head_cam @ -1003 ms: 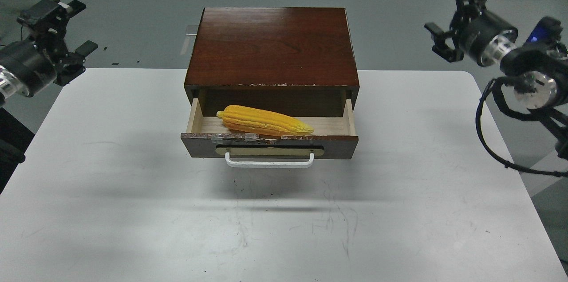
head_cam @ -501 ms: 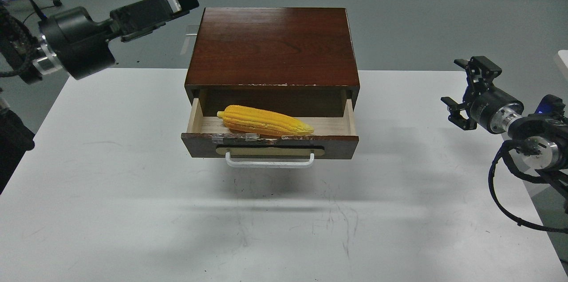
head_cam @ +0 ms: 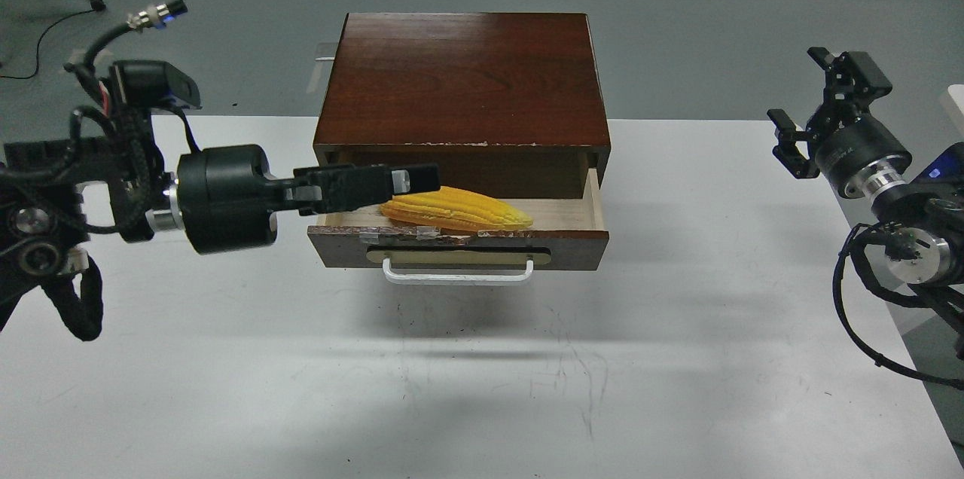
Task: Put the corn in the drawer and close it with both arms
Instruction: 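Bring the left gripper down in front of the drawer handle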
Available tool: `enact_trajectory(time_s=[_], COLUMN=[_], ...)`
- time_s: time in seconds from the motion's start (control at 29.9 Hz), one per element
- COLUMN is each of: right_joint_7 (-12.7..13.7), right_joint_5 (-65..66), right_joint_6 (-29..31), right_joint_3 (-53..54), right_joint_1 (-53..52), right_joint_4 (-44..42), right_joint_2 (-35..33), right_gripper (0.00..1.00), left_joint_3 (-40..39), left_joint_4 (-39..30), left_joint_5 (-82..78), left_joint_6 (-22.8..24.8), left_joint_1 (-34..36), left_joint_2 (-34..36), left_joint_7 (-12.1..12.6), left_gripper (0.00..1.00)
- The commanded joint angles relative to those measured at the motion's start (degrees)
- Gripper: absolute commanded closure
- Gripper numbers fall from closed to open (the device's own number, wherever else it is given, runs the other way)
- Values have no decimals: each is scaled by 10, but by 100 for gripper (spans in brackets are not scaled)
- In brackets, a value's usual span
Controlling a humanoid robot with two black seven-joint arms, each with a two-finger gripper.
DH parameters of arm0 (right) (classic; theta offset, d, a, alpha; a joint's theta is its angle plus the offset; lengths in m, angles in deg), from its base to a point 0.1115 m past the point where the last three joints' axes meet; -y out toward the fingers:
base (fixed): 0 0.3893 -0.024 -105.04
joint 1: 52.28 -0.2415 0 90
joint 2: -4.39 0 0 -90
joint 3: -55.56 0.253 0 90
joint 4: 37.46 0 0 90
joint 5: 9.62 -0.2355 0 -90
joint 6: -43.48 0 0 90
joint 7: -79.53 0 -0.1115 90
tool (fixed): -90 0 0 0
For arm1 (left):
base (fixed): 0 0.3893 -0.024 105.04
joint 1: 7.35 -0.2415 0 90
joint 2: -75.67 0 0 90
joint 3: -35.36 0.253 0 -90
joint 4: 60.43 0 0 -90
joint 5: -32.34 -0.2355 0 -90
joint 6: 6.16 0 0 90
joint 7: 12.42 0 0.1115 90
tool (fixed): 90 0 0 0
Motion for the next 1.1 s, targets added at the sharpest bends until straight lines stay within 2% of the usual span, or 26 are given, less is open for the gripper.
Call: enact_trajectory(time_s=[0.0, 0.1, 0.2, 0.33, 0.47, 0.5, 0.57, 0.6, 0.8, 0.9, 1.07], right_joint_7=[-5, -5, -5, -5, -5, -5, -5, -5, -5, -5, -5], right_joint_5=[0, 1, 1, 1, 2, 2, 3, 3, 3, 3, 5], right_joint_6=[-3, -10, -12, -23, -24, -24, -24, -25, -29, -30, -32], right_joint_3=[28, 52, 53, 51, 48, 46, 45, 44, 44, 43, 33], right_joint_1=[-1, -1, -17, -30, -41, -42, -42, -42, -37, -37, -36], right_joint_4=[-2, -12, -23, -27, -28, -28, -28, -28, -38, -49, -50], right_joint_2=[6, 12, 27, 31, 33, 33, 33, 35, 40, 42, 44], right_gripper=[0, 0, 0, 0, 0, 0, 0, 0, 0, 0, 0], left_joint_3=[20, 21, 22, 23, 22, 22, 20, 20, 22, 19, 12], left_joint_4=[0, 1, 2, 4, 34, 47, 64, 70, 78, 77, 77], left_joint_5=[-1, -17, -106, -156, -159, -158, -159, -164, -192, -193, -190], left_joint_6=[0, 0, 0, 0, 0, 0, 0, 0, 0, 0, 0], left_joint_1=[-53, -97, -135, -142, -140, -135, -133, -131, -131, -131, -116], left_joint_2=[-12, -33, -71, -116, -163, -176, -191, -197, -196, -193, -195], left_joint_7=[0, 0, 0, 10, 92, 126, 155, 160, 151, 132, 131], left_gripper=[100, 100, 100, 100, 100, 100, 100, 100, 100, 100, 100])
